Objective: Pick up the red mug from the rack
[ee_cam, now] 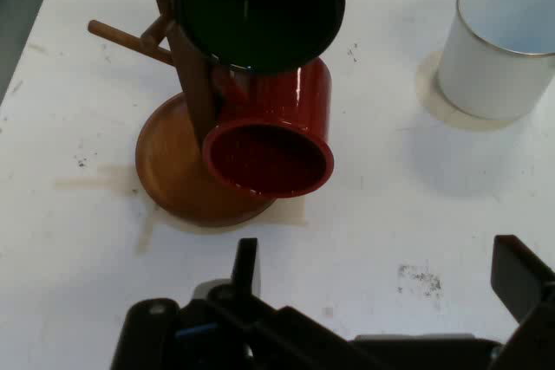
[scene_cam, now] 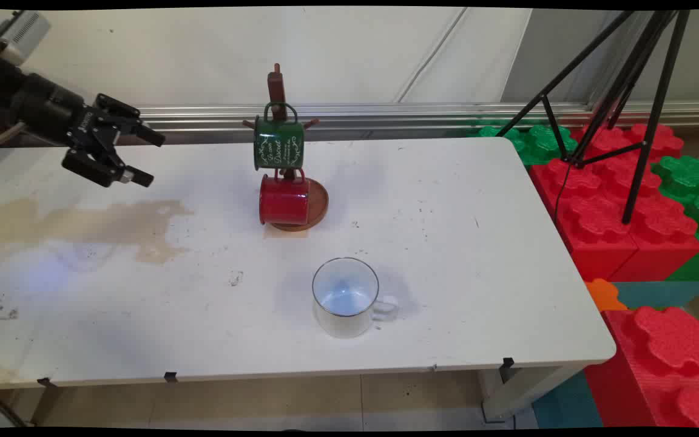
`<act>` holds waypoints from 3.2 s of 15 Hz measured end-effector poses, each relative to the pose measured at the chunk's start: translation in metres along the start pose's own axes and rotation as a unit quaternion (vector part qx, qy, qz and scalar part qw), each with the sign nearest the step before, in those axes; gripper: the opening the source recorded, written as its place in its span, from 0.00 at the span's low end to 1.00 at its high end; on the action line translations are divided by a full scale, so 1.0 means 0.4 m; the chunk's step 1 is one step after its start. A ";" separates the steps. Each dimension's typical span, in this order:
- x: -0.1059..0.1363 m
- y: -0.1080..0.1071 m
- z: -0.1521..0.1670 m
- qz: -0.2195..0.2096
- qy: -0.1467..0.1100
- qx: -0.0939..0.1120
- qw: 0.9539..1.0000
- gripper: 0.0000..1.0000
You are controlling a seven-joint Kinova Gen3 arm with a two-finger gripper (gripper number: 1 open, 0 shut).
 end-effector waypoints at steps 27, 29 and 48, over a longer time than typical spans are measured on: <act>-0.068 -0.004 0.294 -0.040 -0.010 -0.005 0.999 1.00; -0.067 -0.007 0.302 -0.044 -0.002 -0.001 0.999 1.00; -0.109 -0.009 0.445 -0.126 0.046 0.016 0.991 1.00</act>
